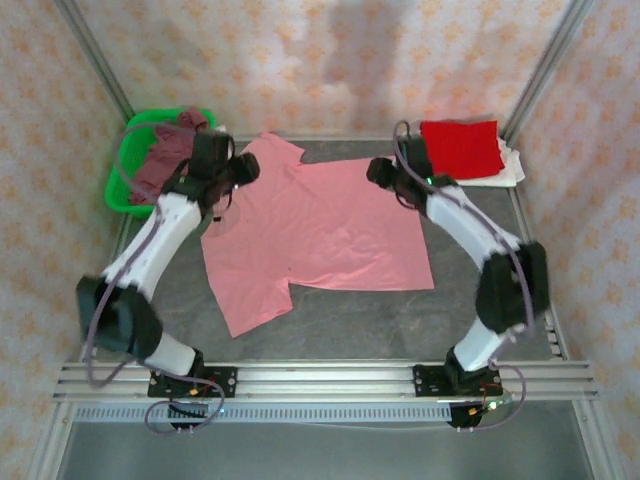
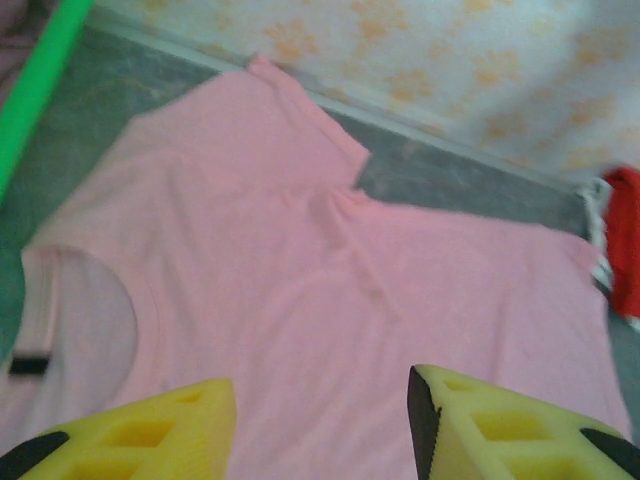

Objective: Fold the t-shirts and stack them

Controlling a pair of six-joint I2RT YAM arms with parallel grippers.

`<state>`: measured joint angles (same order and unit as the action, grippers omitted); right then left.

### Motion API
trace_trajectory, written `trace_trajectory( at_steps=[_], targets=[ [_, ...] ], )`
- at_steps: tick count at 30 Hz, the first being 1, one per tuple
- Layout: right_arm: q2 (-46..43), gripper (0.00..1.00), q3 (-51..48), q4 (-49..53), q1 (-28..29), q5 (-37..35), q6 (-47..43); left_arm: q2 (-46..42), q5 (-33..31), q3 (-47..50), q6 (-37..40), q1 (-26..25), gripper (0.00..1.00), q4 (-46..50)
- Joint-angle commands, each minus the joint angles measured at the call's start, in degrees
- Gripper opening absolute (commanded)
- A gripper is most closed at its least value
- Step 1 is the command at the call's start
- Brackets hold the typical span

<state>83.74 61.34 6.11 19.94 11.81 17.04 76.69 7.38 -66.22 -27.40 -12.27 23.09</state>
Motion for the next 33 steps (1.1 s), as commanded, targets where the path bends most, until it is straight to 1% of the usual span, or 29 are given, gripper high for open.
trace_trajectory(
  at_steps=[1, 2, 3, 4, 5, 7, 10, 13, 16, 18, 21, 26, 31, 32, 33],
  targets=[
    [-6.35, 0.63, -17.33, -13.43, -0.40, -1.31, -5.83, -5.65, -4.14, 14.32, -6.55, 0.22, 0.50, 8.30],
    [-8.63, 0.66, -20.82, -14.48, -0.42, -2.45, -6.94, -8.59, -4.96, 17.33, -8.03, -0.29, 0.50, 11.33],
    [-10.72, 0.68, -23.60, -14.58, -0.38, -3.76, -7.94, -12.03, -5.43, 20.43, -10.10, -1.12, 0.56, 14.59],
    [-12.23, 0.68, -25.29, -13.97, -0.43, -5.08, -8.77, -15.20, -5.66, 23.12, -12.40, -2.02, 0.58, 17.77],
    [-12.98, 0.70, -26.34, -13.34, -0.43, -6.10, -9.39, -17.69, -5.65, 25.17, -14.67, -2.82, 0.60, 20.36],
    [-12.98, 0.72, -27.14, -12.14, -0.37, -9.25, -9.54, -22.60, -3.81, 29.09, -20.12, -3.94, 0.60, 25.06],
    [-11.10, 0.73, -27.50, -14.36, -0.43, -11.70, -8.62, -27.09, -3.16, 31.72, -26.59, -7.42, 0.60, 31.32],
    [-9.72, 0.73, -26.82, -16.05, -0.43, -13.37, -6.36, -27.82, -2.05, 32.74, -29.66, -10.60, 0.60, 35.67],
    [-9.32, 0.73, -28.04, -20.62, -0.38, -12.00, -5.44, -27.02, 1.46, 34.62, -32.33, -13.08, 0.60, 35.07],
    [-9.05, 0.72, -28.29, -21.89, -0.43, -12.23, -5.24, -25.94, 2.80, 36.00, -33.35, -15.00, 0.59, 33.68],
    [-7.79, 0.73, -27.71, -22.02, -0.43, -13.06, -5.51, -23.24, 3.64, 36.42, -33.01, -15.84, 0.58, 31.83],
    [-6.90, 0.72, -27.04, -21.77, -0.38, -13.05, -4.89, -17.39, 5.88, 38.35, -33.05, -17.84, 0.57, 25.19],
    [-7.45, 0.72, -27.40, -21.77, -0.43, -13.00, -4.70, -15.56, 4.16, 38.39, -31.34, -18.07, 0.50, 23.62],
    [-7.65, 0.72, -27.54, -21.54, -0.39, -13.18, -4.73, -15.04, 3.82, 38.42, -31.00, -18.05, 0.47, 23.05],
    [-7.92, 0.72, -27.74, -21.49, -0.41, -13.30, -4.65, -14.29, 3.49, 38.37, -30.67, -18.07, 0.41, 22.67]
  ],
)
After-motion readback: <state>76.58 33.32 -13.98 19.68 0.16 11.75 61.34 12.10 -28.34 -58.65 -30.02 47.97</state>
